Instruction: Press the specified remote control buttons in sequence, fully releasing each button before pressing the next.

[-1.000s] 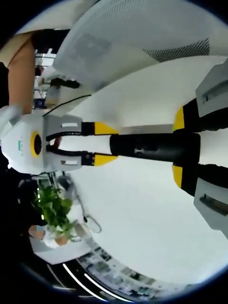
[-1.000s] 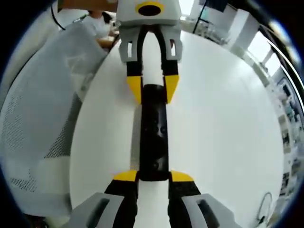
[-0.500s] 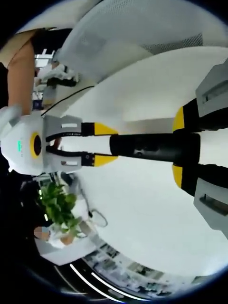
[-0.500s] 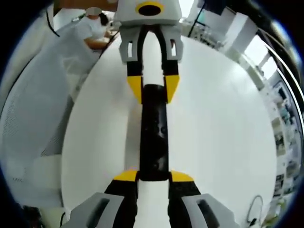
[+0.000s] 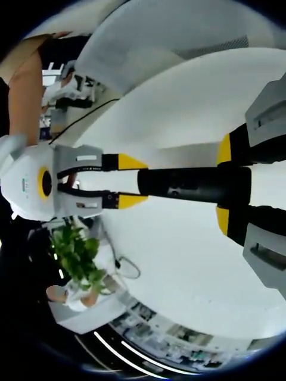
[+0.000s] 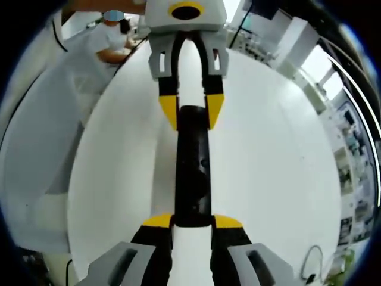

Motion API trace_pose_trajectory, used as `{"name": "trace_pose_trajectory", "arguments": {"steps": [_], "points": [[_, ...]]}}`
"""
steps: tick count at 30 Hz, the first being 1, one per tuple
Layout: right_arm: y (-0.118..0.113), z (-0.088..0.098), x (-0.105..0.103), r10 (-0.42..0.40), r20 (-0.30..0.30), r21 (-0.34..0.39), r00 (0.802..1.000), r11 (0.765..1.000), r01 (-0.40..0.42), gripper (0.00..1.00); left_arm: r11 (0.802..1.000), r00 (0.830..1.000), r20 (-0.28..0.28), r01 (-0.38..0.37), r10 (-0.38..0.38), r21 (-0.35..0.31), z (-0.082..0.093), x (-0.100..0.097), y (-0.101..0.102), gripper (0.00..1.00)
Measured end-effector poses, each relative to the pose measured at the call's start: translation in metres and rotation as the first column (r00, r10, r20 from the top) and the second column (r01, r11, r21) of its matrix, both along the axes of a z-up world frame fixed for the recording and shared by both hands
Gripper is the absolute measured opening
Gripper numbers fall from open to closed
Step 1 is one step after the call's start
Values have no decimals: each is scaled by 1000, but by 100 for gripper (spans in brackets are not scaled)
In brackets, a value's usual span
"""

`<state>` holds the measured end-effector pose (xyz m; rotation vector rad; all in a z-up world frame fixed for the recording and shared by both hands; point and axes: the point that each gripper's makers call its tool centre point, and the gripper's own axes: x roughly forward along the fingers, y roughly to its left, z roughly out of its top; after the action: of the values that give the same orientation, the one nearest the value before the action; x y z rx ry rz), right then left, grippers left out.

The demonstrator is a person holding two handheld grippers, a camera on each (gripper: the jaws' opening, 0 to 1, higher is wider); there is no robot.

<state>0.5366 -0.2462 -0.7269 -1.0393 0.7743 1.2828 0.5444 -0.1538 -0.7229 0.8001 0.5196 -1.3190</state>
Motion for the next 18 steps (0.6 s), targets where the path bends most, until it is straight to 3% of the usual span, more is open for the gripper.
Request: {"name": "trace_pose_trajectory", "arguments": {"steps": [18], "points": [[5,3,42,-8,27,12,1000,1000,8,20,1000,1000,30,-2,1,15,4,39,4,23]]}}
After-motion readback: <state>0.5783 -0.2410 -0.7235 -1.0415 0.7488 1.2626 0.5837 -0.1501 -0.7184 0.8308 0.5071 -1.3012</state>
